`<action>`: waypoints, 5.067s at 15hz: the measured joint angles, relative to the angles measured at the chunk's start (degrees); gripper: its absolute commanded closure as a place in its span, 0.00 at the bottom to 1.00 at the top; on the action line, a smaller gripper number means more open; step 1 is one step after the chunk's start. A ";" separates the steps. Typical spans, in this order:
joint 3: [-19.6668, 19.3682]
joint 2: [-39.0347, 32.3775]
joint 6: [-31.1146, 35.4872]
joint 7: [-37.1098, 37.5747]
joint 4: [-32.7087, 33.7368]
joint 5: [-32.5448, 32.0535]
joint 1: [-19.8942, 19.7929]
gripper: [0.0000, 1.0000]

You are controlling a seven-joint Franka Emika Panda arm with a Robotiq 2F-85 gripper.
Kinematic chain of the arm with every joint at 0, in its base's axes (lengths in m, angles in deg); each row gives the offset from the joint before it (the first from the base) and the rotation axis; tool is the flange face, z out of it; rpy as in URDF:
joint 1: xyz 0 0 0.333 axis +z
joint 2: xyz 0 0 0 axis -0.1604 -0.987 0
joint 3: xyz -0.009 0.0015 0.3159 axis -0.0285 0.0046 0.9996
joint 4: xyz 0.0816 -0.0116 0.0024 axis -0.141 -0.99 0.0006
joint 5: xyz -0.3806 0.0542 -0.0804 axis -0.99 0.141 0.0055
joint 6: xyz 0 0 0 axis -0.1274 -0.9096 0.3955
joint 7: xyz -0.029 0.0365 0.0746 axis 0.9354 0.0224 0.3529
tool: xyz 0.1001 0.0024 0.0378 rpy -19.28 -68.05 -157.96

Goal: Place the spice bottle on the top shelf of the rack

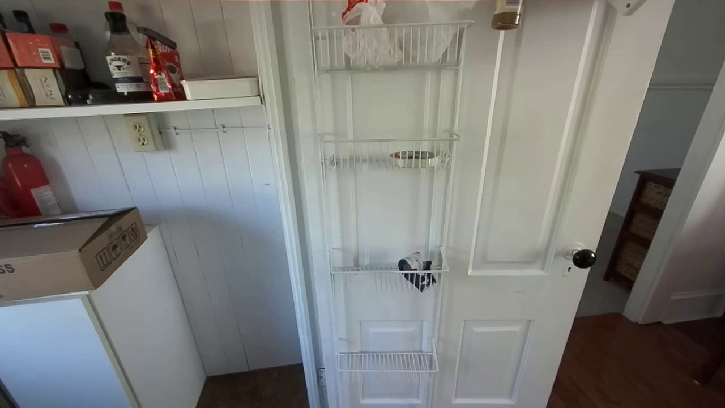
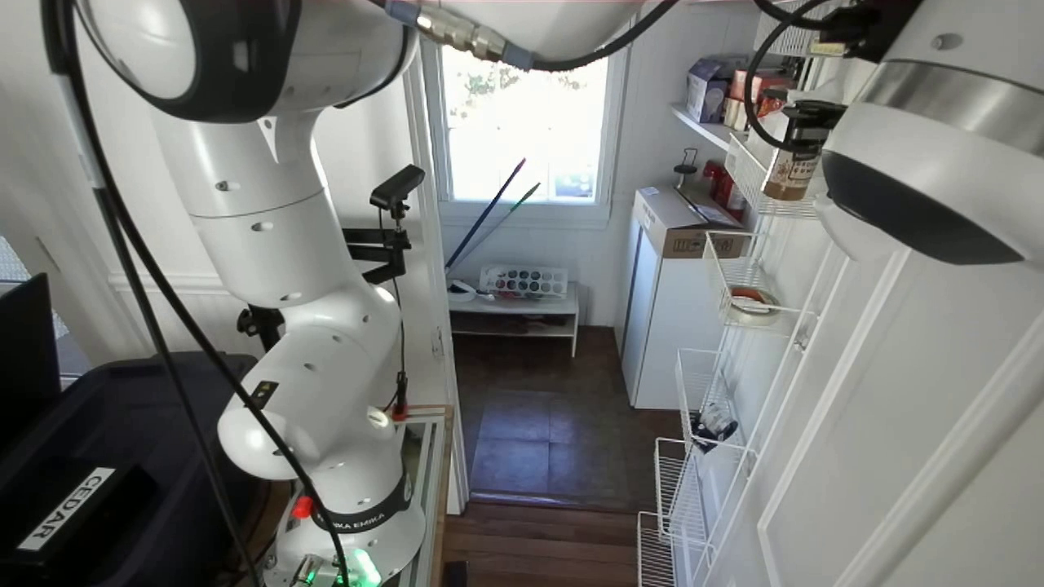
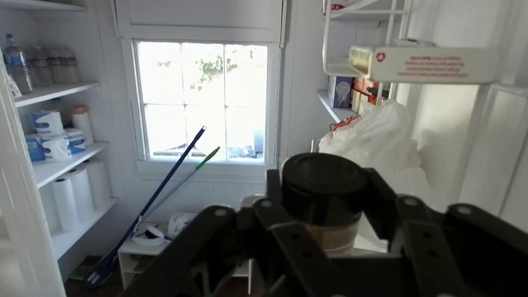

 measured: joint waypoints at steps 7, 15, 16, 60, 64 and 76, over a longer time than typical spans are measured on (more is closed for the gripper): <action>1.67 1.29 0.93 1.23 -4.23 8.77 0.68 0.74; 3.39 1.28 4.96 0.93 -9.27 18.43 2.19 0.74; 3.58 1.28 5.28 0.63 -9.79 19.36 2.39 0.74; 8.23 2.52 24.58 -12.60 -8.35 11.15 5.67 0.00; 6.92 2.80 21.77 -10.35 -6.98 10.14 5.28 0.00; 1.68 6.37 13.34 -14.19 -3.55 -1.35 1.02 0.00</action>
